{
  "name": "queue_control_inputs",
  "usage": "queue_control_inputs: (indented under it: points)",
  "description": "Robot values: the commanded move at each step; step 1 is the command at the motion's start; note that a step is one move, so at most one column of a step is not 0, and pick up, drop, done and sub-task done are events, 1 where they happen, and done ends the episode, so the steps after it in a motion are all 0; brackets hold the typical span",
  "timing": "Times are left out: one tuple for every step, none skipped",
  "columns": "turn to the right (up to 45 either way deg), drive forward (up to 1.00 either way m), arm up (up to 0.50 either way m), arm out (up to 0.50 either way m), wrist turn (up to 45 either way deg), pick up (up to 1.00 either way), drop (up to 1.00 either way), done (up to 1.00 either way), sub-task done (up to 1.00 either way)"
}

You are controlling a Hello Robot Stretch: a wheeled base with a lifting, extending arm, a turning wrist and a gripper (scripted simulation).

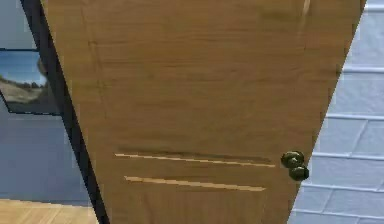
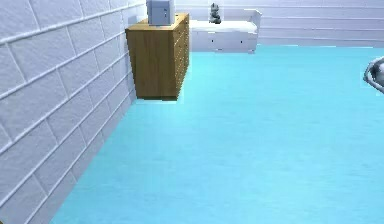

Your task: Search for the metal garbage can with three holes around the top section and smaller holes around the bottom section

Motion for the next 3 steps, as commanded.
queue_control_inputs:
  points:
    - [-21.0,0.00,0.00,0.00,0.0,0.00,0.00,0.00,0.00]
    - [0.0,0.30,0.00,0.00,0.0,0.00,0.00,0.00,0.00]
    - [-45.0,0.00,0.00,0.00,0.0,0.00,0.00,0.00,0.00]
